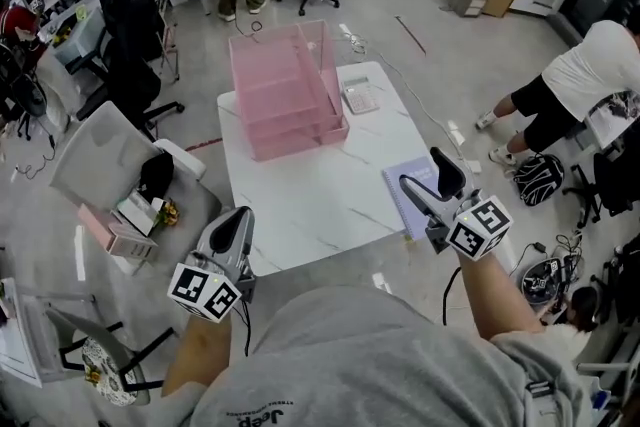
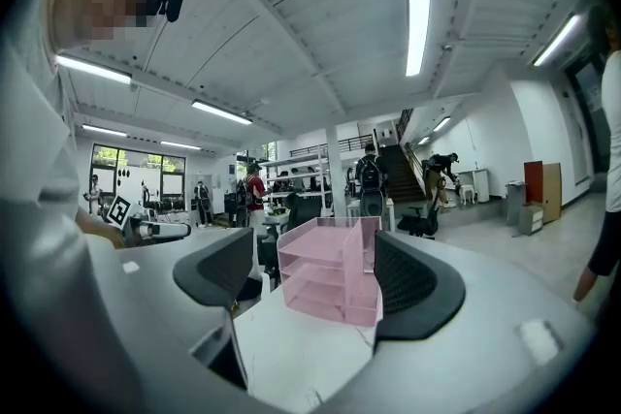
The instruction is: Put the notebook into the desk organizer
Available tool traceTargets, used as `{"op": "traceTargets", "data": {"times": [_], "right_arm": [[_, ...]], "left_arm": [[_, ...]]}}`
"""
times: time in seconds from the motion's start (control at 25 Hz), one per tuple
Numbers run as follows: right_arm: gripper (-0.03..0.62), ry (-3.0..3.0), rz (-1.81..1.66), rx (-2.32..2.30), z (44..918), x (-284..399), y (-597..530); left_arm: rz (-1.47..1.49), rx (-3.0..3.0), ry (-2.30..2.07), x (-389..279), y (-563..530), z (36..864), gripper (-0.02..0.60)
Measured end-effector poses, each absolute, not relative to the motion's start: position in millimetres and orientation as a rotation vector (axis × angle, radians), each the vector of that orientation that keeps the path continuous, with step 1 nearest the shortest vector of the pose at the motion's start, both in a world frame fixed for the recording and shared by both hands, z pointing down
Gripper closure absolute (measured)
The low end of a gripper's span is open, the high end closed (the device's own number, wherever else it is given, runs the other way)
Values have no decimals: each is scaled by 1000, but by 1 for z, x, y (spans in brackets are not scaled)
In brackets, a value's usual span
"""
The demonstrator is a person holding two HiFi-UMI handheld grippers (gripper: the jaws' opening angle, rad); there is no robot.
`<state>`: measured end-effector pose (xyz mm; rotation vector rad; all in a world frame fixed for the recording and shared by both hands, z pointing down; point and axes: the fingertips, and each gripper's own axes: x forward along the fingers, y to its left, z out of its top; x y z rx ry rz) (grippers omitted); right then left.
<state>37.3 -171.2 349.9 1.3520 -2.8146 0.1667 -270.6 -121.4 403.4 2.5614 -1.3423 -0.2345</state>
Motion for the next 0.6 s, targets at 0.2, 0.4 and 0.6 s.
{"op": "traceTargets", "data": {"times": [0.2, 0.4, 0.6], "right_arm": [[226, -2830, 175, 1323, 356, 39, -205], [226, -2858, 198, 1239, 359, 45, -240], [226, -2893, 197, 1146, 363, 70, -275]], "left_arm": [[-224, 2555, -1339, -262, -146, 405, 526], [-200, 2530, -1411, -248, -169, 408, 525], [-185, 2487, -1491, -216, -191, 416, 526]]}}
